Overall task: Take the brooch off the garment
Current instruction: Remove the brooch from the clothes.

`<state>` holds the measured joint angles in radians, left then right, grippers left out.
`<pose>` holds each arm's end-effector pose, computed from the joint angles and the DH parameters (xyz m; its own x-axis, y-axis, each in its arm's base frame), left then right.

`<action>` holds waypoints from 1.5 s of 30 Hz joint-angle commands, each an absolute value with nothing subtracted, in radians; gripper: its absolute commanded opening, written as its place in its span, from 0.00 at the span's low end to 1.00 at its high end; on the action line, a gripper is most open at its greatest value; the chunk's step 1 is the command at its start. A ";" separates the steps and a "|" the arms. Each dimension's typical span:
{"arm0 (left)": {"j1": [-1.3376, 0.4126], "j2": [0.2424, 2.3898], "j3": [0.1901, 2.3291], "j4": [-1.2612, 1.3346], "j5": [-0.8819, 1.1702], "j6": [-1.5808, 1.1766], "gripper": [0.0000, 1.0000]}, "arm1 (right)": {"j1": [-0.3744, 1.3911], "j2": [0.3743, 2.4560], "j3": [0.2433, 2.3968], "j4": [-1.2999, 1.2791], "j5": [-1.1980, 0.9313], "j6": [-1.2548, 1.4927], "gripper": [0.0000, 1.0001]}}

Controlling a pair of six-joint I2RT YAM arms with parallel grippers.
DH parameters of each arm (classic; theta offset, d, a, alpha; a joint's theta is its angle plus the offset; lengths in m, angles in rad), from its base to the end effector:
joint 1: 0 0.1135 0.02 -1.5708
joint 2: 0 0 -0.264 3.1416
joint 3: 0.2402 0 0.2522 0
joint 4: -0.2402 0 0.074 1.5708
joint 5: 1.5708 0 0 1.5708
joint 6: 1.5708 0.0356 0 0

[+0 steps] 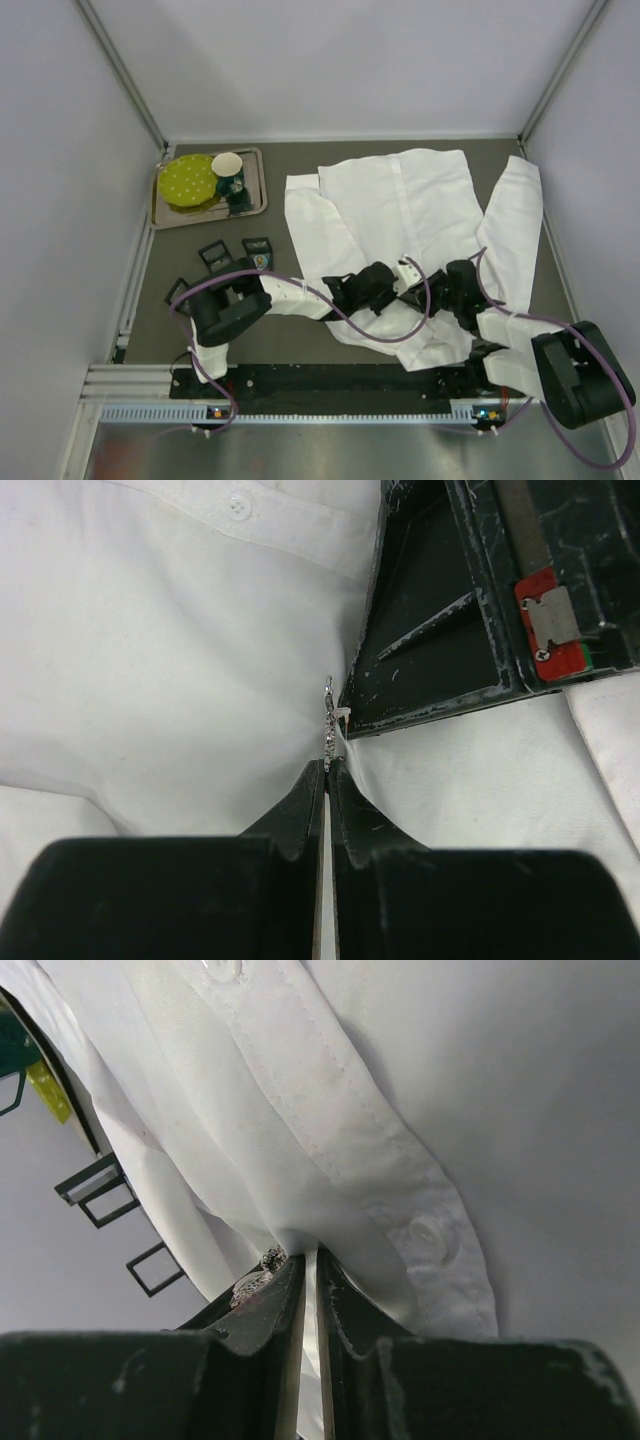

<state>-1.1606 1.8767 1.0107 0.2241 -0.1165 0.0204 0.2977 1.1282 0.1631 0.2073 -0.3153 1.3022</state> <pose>0.1599 -0.3574 0.1520 -0.2209 0.5588 -0.7994 0.8784 0.4702 0.0859 0.1632 0.0616 0.1107 -0.6508 0.7591 0.0127 0.5024 0.4180 0.7569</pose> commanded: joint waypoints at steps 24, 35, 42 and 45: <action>-1.164 1.948 1.080 0.130 -0.028 -0.037 0.00 | 0.285 1.071 0.137 0.344 -0.267 1.223 0.08; -1.163 1.941 1.060 0.147 -0.022 -0.046 0.00 | 0.285 1.089 0.132 0.397 -0.290 1.238 0.09; -1.161 1.950 1.071 0.126 -0.005 -0.040 0.00 | 0.287 1.149 0.133 0.480 -0.317 1.221 0.08; -1.161 1.957 1.081 0.109 0.035 -0.038 0.00 | 0.287 1.180 0.132 0.521 -0.330 1.210 0.08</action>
